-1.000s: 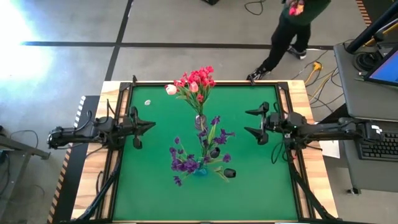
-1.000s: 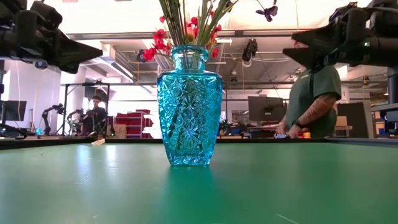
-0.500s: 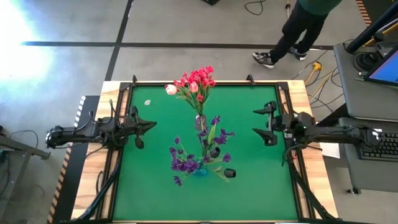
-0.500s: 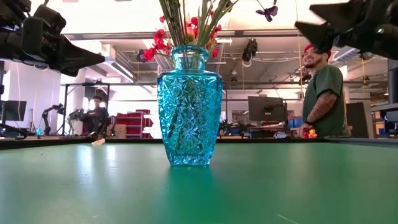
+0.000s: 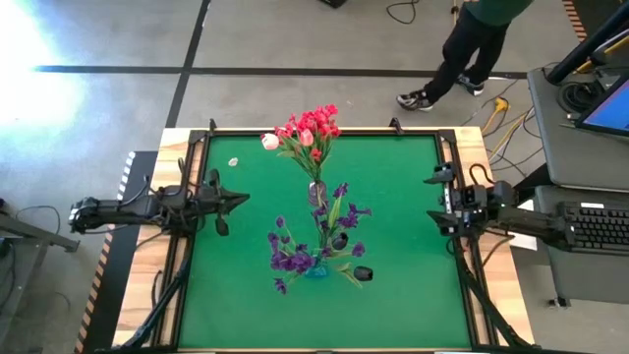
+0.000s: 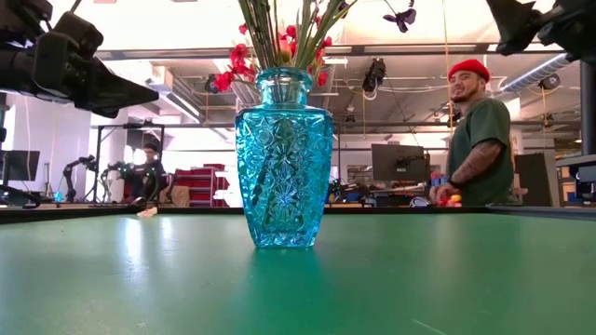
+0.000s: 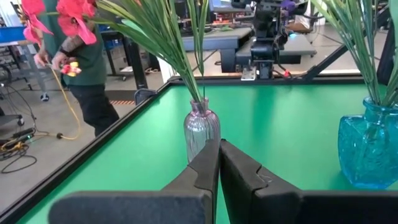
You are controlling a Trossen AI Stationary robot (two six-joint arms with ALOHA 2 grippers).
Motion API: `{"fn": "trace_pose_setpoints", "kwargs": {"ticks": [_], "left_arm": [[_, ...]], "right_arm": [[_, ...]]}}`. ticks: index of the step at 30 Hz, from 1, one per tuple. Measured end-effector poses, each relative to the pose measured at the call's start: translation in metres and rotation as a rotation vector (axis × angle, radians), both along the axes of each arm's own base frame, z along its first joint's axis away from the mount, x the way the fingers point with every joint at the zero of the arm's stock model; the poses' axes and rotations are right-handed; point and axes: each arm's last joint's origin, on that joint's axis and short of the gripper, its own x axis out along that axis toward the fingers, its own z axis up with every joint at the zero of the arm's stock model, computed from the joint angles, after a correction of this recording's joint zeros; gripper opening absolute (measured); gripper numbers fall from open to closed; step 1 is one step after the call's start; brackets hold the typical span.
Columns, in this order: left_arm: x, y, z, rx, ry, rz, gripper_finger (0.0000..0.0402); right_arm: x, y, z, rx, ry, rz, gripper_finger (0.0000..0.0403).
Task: Sort flowers into vase by color
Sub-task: Return to Home Position
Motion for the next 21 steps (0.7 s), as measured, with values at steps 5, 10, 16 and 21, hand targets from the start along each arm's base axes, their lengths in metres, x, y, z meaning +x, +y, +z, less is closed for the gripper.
{"fn": "trace_pose_setpoints", "kwargs": {"ticks": [5,10,16,21], "left_arm": [[0.001,0.0,-0.001,0.0,0.015,0.0,0.0],[0.002,0.0,-0.002,0.0,0.03,0.0,0.0],[0.004,0.0,-0.004,0.0,0.044,0.0,0.0],[0.005,0.0,-0.005,0.0,0.062,0.0,0.0]], "right_arm": [[0.003,-0.001,-0.004,0.023,0.052,0.007,0.0354],[0.007,-0.002,-0.012,0.071,0.147,0.004,0.0354],[0.011,-0.003,-0.019,0.056,0.227,-0.003,0.0354],[0.012,-0.003,-0.021,0.021,0.242,-0.021,0.0354]]}}
